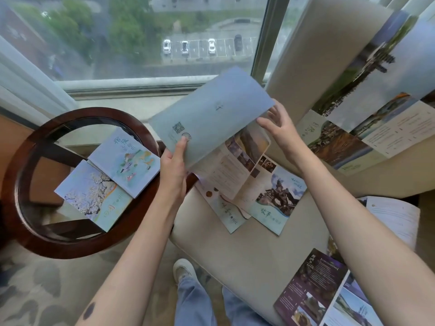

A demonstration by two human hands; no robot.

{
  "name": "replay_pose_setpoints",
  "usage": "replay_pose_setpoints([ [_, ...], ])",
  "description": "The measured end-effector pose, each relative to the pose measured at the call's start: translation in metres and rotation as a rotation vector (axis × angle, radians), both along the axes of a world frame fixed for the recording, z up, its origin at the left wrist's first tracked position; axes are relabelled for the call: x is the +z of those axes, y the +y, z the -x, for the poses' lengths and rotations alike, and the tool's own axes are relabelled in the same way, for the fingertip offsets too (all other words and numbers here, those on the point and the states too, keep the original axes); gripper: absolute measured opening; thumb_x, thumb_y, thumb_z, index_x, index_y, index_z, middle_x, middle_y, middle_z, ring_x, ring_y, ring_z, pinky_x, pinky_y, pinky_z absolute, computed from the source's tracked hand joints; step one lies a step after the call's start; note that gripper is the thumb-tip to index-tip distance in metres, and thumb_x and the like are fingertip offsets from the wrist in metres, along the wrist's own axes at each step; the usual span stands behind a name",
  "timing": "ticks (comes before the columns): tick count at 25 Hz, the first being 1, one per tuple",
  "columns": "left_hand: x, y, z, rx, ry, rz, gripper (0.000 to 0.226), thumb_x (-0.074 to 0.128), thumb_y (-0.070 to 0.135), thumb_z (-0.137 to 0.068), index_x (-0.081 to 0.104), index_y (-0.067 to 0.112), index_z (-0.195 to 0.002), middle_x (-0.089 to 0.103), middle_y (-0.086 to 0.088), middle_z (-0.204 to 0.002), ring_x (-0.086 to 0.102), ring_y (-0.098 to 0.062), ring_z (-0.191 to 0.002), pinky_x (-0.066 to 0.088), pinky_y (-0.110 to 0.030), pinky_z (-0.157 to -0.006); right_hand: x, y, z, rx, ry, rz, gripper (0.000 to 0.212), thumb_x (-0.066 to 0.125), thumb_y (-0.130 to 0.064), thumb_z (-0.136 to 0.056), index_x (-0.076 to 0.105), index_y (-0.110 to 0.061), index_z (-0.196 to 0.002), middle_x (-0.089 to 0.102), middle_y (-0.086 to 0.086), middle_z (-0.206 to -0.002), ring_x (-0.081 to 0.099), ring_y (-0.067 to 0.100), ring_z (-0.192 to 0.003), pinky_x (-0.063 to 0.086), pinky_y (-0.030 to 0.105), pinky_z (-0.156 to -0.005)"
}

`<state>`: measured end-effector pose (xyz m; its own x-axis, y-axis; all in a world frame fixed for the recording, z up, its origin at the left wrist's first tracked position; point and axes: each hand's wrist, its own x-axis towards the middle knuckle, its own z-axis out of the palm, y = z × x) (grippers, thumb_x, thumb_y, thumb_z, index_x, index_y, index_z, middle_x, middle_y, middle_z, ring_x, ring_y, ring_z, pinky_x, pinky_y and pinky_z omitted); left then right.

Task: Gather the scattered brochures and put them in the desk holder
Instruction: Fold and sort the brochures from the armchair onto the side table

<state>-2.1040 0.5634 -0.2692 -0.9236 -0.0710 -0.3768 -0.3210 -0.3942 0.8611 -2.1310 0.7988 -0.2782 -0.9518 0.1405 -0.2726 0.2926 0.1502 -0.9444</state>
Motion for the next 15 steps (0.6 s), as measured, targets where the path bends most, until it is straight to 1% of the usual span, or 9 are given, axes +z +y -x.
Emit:
replay_pose_setpoints([
  [2, -0.002, 0.0, -0.001, 0.022, -0.052, 0.0, 0.013, 0.051, 0.019, -0.094, 0.059, 0.021, -0.104, 0.073, 0.012, -0.09, 0.068, -0.001, -0.082, 0.053, -0.017, -0.064, 0.005, 0.0, 0.004, 0.038, 0.055, 0.004, 0.055, 0.062, -0.016, -0.082, 0.042, -0.022, -0.133, 0.046, 0.005, -0.141, 0.039, 0.019, -0.133, 0.033, 0.035, -0.109],
  [4, -0.004, 0.0, -0.001, 0.038, -0.15, 0.085, 0.03, 0.055, 0.017, -0.091, 0.051, 0.014, -0.12, 0.069, 0.002, -0.106, 0.067, -0.006, -0.085, 0.055, -0.021, -0.064, 0.009, 0.001, 0.008, 0.013, 0.093, -0.016, 0.037, 0.061, -0.006, -0.085, 0.054, -0.013, -0.121, 0.059, 0.007, -0.122, 0.053, 0.022, -0.119, 0.041, 0.044, -0.107],
  [6, -0.006, -0.002, -0.001, 0.003, -0.295, 0.231, 0.069, 0.06, 0.019, -0.087, 0.02, 0.015, -0.143, 0.054, -0.01, -0.128, 0.061, -0.017, -0.101, 0.055, -0.03, -0.078, 0.01, 0.005, 0.007, -0.018, 0.12, -0.032, 0.025, 0.064, -0.009, -0.085, 0.058, -0.014, -0.109, 0.062, 0.008, -0.108, 0.058, 0.022, -0.108, 0.046, 0.046, -0.102],
  [7, -0.008, -0.004, -0.001, -0.076, -0.331, 0.35, 0.083, 0.062, 0.023, -0.086, 0.004, 0.022, -0.147, 0.046, -0.012, -0.136, 0.055, -0.022, -0.112, 0.05, -0.033, -0.088, 0.01, 0.007, 0.006, -0.026, 0.127, -0.035, 0.023, 0.066, -0.011, -0.084, 0.058, -0.018, -0.105, 0.062, 0.007, -0.106, 0.059, 0.022, -0.106, 0.047, 0.046, -0.1],
  [8, -0.011, -0.005, -0.001, -0.19, -0.318, 0.502, 0.088, 0.062, 0.026, -0.085, 0.0, 0.028, -0.147, 0.036, -0.012, -0.144, 0.047, -0.025, -0.123, 0.042, -0.032, -0.095, 0.009, 0.008, 0.004, -0.029, 0.132, -0.039, 0.022, 0.068, -0.014, -0.083, 0.058, -0.022, -0.101, 0.063, 0.005, -0.103, 0.059, 0.022, -0.106, 0.047, 0.045, -0.099],
  [10, -0.012, -0.003, -0.002, -0.371, -0.188, 0.797, 0.078, 0.063, 0.034, -0.084, 0.017, 0.032, -0.146, 0.014, -0.007, -0.155, 0.026, -0.024, -0.138, 0.029, -0.031, -0.103, 0.008, 0.007, 0.003, -0.031, 0.144, -0.06, 0.022, 0.071, -0.018, -0.08, 0.059, -0.028, -0.096, 0.064, -0.003, -0.098, 0.061, 0.017, -0.101, 0.048, 0.042, -0.097],
  [11, -0.011, 0.0, -0.003, -0.407, -0.081, 0.884, 0.069, 0.063, 0.039, -0.084, 0.028, 0.031, -0.144, 0.016, -0.004, -0.155, 0.021, -0.023, -0.141, 0.026, -0.032, -0.106, 0.007, 0.006, 0.003, -0.031, 0.153, -0.064, 0.021, 0.072, -0.018, -0.08, 0.06, -0.029, -0.093, 0.064, -0.006, -0.094, 0.061, 0.014, -0.097, 0.048, 0.039, -0.095],
  [13, -0.006, 0.007, -0.006, -0.476, 0.093, 0.869, 0.055, 0.058, 0.048, -0.085, 0.042, 0.033, -0.136, 0.043, 0.009, -0.14, 0.035, -0.015, -0.134, 0.032, -0.023, -0.1, 0.006, 0.001, 0.005, -0.017, 0.178, -0.052, 0.021, 0.071, -0.01, -0.08, 0.06, -0.027, -0.087, 0.063, -0.008, -0.089, 0.06, 0.008, -0.087, 0.049, 0.033, -0.089],
  [15, -0.003, 0.013, -0.009, -0.623, 0.172, 0.923, 0.048, 0.059, 0.047, -0.083, 0.047, 0.039, -0.129, 0.058, 0.017, -0.122, 0.051, -0.008, -0.117, 0.04, -0.021, -0.088, 0.006, -0.006, 0.008, 0.011, 0.199, -0.027, 0.023, 0.069, -0.004, -0.08, 0.059, -0.025, -0.083, 0.063, -0.007, -0.085, 0.059, 0.006, -0.08, 0.049, 0.024, -0.082],
])
